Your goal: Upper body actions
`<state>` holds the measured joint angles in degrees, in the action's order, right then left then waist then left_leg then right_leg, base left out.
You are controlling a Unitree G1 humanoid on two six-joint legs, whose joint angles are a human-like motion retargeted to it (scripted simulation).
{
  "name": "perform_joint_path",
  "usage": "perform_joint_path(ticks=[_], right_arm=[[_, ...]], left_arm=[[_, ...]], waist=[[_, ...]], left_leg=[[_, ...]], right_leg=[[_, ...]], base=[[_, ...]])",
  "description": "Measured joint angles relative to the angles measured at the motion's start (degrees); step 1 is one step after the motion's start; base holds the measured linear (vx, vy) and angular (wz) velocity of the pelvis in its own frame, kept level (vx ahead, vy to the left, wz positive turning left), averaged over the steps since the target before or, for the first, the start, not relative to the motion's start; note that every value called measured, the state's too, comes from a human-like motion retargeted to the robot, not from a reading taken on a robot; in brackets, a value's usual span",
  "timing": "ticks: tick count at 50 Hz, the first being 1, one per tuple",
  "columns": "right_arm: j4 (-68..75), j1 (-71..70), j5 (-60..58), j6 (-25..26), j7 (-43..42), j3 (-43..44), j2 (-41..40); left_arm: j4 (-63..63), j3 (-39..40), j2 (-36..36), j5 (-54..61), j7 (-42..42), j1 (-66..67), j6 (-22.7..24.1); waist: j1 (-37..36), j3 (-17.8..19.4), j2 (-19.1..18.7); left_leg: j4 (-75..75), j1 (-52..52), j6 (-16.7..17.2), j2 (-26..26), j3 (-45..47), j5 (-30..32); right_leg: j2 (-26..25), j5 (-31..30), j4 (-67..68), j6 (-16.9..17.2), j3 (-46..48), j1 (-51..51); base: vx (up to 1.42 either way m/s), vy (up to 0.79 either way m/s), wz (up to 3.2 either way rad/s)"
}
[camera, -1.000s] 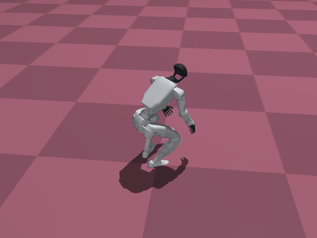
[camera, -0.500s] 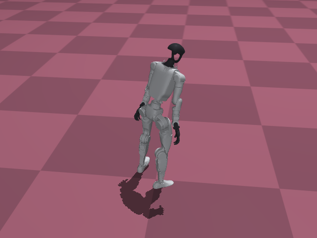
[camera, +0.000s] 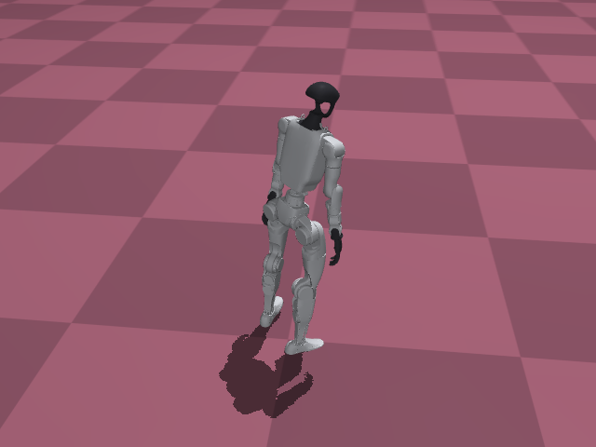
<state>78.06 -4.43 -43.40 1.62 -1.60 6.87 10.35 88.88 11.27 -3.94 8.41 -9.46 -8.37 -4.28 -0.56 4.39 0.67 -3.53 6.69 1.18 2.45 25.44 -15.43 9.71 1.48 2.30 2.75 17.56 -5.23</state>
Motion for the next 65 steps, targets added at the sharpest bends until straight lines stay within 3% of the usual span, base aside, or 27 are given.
perform_joint_path(ticks=[5,10,16,20,25,32,36,40,46,51,55,57,59,62,65], right_arm=[[-3.16,-9.00,1.99,-2.09,1.58,-2.74,-0.57],[-8.56,-19.34,5.11,-5.25,3.58,-1.99,0.07],[-12.52,-32.03,6.68,-7.26,6.38,-2.17,2.52],[-12.37,-38.29,5.81,-8.30,6.30,-1.30,3.71],[-12.06,-43.05,7.87,-9.84,5.08,-1.62,3.33],[-11.16,-42.72,5.60,-10.10,4.48,-2.12,3.52],[-10.05,-38.77,4.32,-9.85,3.68,-1.55,2.97],[-10.00,-31.91,2.42,-10.16,3.90,-2.09,2.55],[-7.78,-15.70,-0.72,-8.09,-2.99,-1.74,1.46],[-0.24,-3.63,-3.66,-5.74,-7.29,-0.30,0.60],[7.68,2.98,-5.43,-1.42,-7.50,1.72,-0.14],[11.20,4.39,-4.45,3.98,-5.03,5.05,0.01],[13.43,5.63,-1.41,7.88,-2.34,7.02,0.14],[15.07,7.16,3.44,6.00,-2.89,6.50,0.58],[15.19,8.49,3.14,6.00,-5.73,5.72,0.71]], left_arm=[[-3.05,-3.17,-1.24,-0.91,-0.10,-8.43,0.84],[-7.66,-8.22,-3.35,-0.75,-2.38,-20.56,1.86],[-11.82,-10.50,-7.32,-3.05,-1.23,-35.51,0.80],[-12.50,-11.62,-9.17,-5.69,-2.90,-43.34,0.64],[-11.95,-11.10,-9.39,-6.12,-5.41,-48.47,1.68],[-11.32,-11.24,-10.69,-8.56,-4.99,-47.56,0.97],[-10.10,-10.20,-10.48,-8.80,-4.40,-44.16,0.56],[-9.23,-10.39,-9.75,-8.69,-3.17,-38.13,1.26],[-6.22,-15.48,-6.09,-12.64,0.05,-23.73,2.47],[-2.53,-17.89,-3.50,-14.31,1.51,-9.00,4.26],[4.55,-7.18,-2.80,-12.28,-0.68,-0.97,3.95],[8.18,-0.54,-2.15,-10.75,-0.65,0.01,-0.32],[8.53,2.94,-0.40,-5.20,-1.69,2.03,-4.77],[8.53,5.24,-0.54,2.84,0.39,4.89,-3.01],[8.53,8.20,-0.42,3.06,2.78,6.35,-1.48]], waist=[[-0.01,2.16,-0.17],[-2.26,4.83,-1.52],[-6.68,4.56,-2.34],[-9.46,5.67,-3.52],[-11.57,7.77,-4.15],[-11.83,7.69,-4.84],[-10.11,7.50,-4.97],[-7.24,7.23,-4.57],[-3.93,6.07,-1.78],[-2.61,5.14,-0.15],[-1.21,-0.16,1.50],[-1.30,-2.24,1.12],[-1.24,-0.96,0.81],[-1.34,1.46,0.61],[-0.30,-0.55,0.35]], left_leg=[[-7.67,5.20,0.46,2.67,-0.59,-2.93],[-30.88,20.63,2.17,11.25,-3.34,-11.86],[-55.65,40.27,2.27,19.46,-6.30,-21.12],[-68.48,49.02,1.14,22.74,-9.60,-27.00],[-78.82,54.53,1.12,25.18,-11.82,-31.04],[-78.79,54.18,0.44,25.91,-11.63,-33.00],[-70.13,48.32,0.62,24.30,-9.81,-30.34],[-54.97,39.12,0.44,20.90,-6.09,-23.38],[-23.27,20.37,0.30,10.16,-0.62,-8.39],[-4.07,5.66,0.50,3.03,-1.19,-0.88],[3.35,1.22,0.02,-0.21,0.68,1.66],[2.89,2.68,0.37,0.27,0.59,1.53],[1.52,2.63,0.51,0.86,-0.18,1.38],[1.96,0.13,0.16,0.81,0.03,1.28],[1.97,0.42,0.55,1.21,-0.18,1.27]], right_leg=[[0.48,3.78,8.19,-0.82,-0.17,-5.36],[1.01,10.48,23.83,-0.97,-0.77,-17.39],[-1.62,19.27,45.30,-4.06,-2.57,-36.18],[-3.32,25.14,57.00,-6.61,-1.92,-43.40],[-4.74,29.49,66.62,-9.20,-1.98,-48.60],[-6.17,28.48,65.37,-9.25,-2.22,-48.47],[-5.54,24.83,56.71,-7.22,-2.79,-42.48],[-3.93,18.33,41.50,-4.63,-2.88,-33.10],[0.02,4.43,13.32,-0.53,-1.07,-15.32],[0.98,-3.18,-2.09,1.63,1.98,-1.77],[0.17,-3.27,-5.31,1.23,5.75,0.63],[0.48,-1.92,-2.81,0.62,0.93,-2.24],[0.41,-1.94,-2.74,0.52,1.82,-1.13],[-0.21,-1.87,-3.09,0.49,2.40,1.26],[-0.41,-1.68,-3.05,0.53,1.93,0.88]], base=[[-0.19,0.02,0.06],[-0.34,-0.02,0.08],[-0.25,0.02,-0.46],[-0.12,-0.05,-0.49],[-0.06,-0.01,-0.46],[-0.01,0.02,-0.17],[0.02,0.00,0.29],[0.05,0.02,0.54],[0.17,-0.04,0.66],[0.30,-0.15,0.43],[0.37,-0.02,-0.26],[0.11,0.04,0.15],[-0.03,-0.05,0.23],[-0.04,-0.05,-0.06],[0.11,0.02,0.04]])
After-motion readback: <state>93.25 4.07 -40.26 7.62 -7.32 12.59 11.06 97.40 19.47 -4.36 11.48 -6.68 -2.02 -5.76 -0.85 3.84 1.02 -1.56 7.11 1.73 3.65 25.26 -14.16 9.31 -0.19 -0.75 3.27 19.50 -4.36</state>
